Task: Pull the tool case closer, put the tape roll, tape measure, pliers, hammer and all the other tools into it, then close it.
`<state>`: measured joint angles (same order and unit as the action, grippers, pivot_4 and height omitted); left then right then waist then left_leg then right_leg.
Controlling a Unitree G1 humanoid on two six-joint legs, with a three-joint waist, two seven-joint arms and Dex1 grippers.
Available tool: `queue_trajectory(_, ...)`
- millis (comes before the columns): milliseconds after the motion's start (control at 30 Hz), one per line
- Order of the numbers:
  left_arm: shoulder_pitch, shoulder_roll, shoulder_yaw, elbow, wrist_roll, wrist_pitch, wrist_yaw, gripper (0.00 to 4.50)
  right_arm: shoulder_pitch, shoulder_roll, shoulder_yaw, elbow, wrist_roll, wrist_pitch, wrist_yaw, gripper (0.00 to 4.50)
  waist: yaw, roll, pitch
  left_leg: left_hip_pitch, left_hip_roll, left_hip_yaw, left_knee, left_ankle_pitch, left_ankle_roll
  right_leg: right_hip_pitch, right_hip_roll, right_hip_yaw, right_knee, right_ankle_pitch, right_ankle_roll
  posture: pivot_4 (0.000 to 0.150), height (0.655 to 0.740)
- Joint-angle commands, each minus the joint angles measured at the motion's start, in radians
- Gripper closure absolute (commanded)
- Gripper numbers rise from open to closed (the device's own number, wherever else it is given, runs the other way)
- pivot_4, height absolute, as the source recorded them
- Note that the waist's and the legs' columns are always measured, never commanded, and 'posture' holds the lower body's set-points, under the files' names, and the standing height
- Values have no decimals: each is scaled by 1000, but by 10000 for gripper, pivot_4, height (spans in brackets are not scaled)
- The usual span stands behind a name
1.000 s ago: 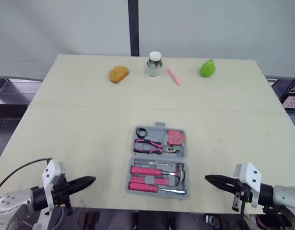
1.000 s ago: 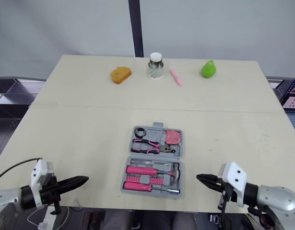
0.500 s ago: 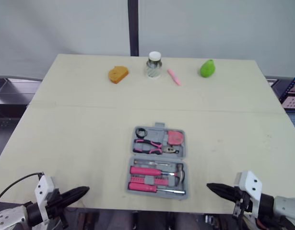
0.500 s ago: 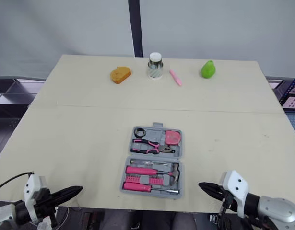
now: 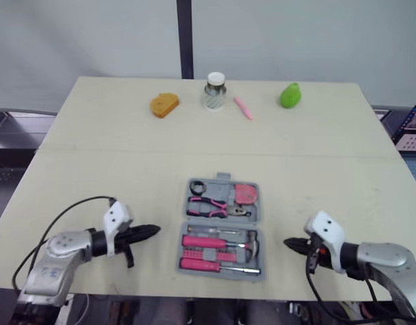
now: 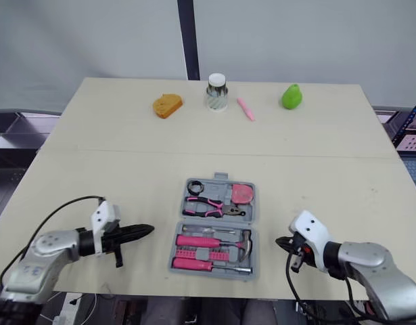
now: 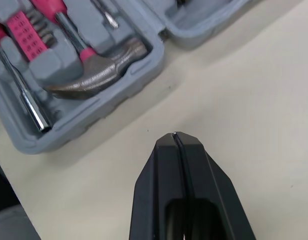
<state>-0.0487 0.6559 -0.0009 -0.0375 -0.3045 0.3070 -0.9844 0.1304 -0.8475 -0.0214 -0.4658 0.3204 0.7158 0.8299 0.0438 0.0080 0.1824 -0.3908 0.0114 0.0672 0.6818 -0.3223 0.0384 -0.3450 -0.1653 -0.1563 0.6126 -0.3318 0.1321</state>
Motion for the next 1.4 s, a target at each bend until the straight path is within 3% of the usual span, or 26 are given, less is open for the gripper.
queue_trajectory(33, -46, -12, -53, 24, 35, 9, 4, 45000, -41, 8, 25, 11, -11, 41, -31, 44666, -2, 0, 0, 0, 0, 0, 0, 0, 0, 0, 0, 0, 0, 0, 0, 1500, 6950)
queue_trajectory(567, -197, -108, -164, 126, 130, 12, 65, 45000, -183, 74, 120, 87, -44, 71, -87, 44666, -18, 0, 0, 0, 0, 0, 0, 3, -1, 0, 0, 0, 1, 0, 0, 1500, 6950)
queue_trajectory(1400, -168, -139, -197, 87, 157, 41, 87, 45000, -317, 167, 249, 175, -96, 26, -65, 44666, -18, 0, 0, 0, -1, -1, 0, 3, 0, -1, -1, 0, 3, 0, 0, 1500, 6950)
